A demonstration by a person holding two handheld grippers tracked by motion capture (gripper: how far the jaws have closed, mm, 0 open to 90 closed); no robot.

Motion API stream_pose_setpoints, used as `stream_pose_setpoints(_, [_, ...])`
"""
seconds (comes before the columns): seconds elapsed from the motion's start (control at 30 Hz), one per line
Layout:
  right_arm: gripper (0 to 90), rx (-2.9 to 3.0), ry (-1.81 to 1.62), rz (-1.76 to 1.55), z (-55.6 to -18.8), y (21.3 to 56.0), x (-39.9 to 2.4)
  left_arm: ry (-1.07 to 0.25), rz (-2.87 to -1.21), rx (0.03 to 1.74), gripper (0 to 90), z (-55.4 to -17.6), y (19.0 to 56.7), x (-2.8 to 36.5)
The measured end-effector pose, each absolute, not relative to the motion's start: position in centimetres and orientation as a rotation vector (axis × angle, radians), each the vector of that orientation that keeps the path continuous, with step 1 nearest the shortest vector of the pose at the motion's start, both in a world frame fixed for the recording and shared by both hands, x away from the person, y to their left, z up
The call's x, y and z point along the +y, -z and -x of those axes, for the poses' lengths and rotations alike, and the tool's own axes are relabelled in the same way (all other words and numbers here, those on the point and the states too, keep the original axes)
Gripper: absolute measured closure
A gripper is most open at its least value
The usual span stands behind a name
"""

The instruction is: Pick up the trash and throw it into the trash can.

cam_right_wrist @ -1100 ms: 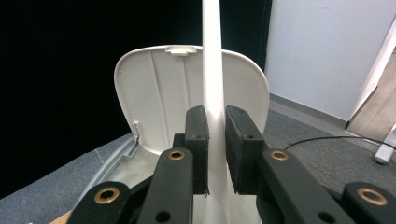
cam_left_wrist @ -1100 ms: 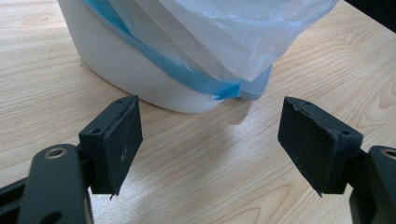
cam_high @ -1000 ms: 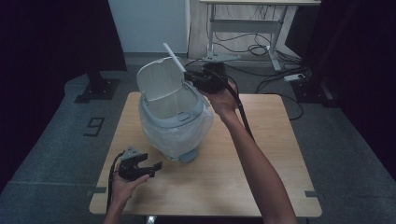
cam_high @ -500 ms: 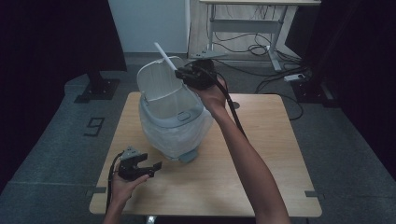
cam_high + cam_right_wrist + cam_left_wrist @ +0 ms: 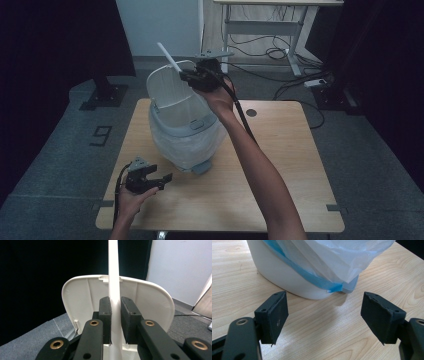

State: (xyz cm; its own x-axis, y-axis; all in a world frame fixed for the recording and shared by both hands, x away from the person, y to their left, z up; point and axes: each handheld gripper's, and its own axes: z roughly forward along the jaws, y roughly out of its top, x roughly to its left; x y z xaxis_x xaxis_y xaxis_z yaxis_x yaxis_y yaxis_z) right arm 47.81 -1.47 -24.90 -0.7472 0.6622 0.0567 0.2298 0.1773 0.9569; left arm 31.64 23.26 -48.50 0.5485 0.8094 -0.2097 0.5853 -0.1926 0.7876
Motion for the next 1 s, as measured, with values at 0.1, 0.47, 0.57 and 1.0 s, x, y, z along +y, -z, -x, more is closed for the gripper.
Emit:
stream_pose_setpoints(0.1, [78.6,2.095,-1.590,-0.843,-48.2,25.0,-1.0,-0.316,-1.891,1.140,22.0,-31.7,48.6,23.3])
stream_pose_setpoints(0.47, [60.3,2.120,-1.541,-0.827,-48.5,25.6,-0.4,-0.316,-1.896,1.142,22.1,-31.7,48.7,23.3])
stream_pose_setpoints(0.57, [52.5,2.104,-1.537,-0.824,-48.0,25.6,-1.0,-0.317,-1.896,1.142,22.1,-31.7,48.7,23.3])
stream_pose_setpoints(1.0, [46.3,2.032,-1.563,-0.841,-44.4,27.5,-8.5,-0.336,-1.903,1.133,21.9,-31.6,48.6,22.9])
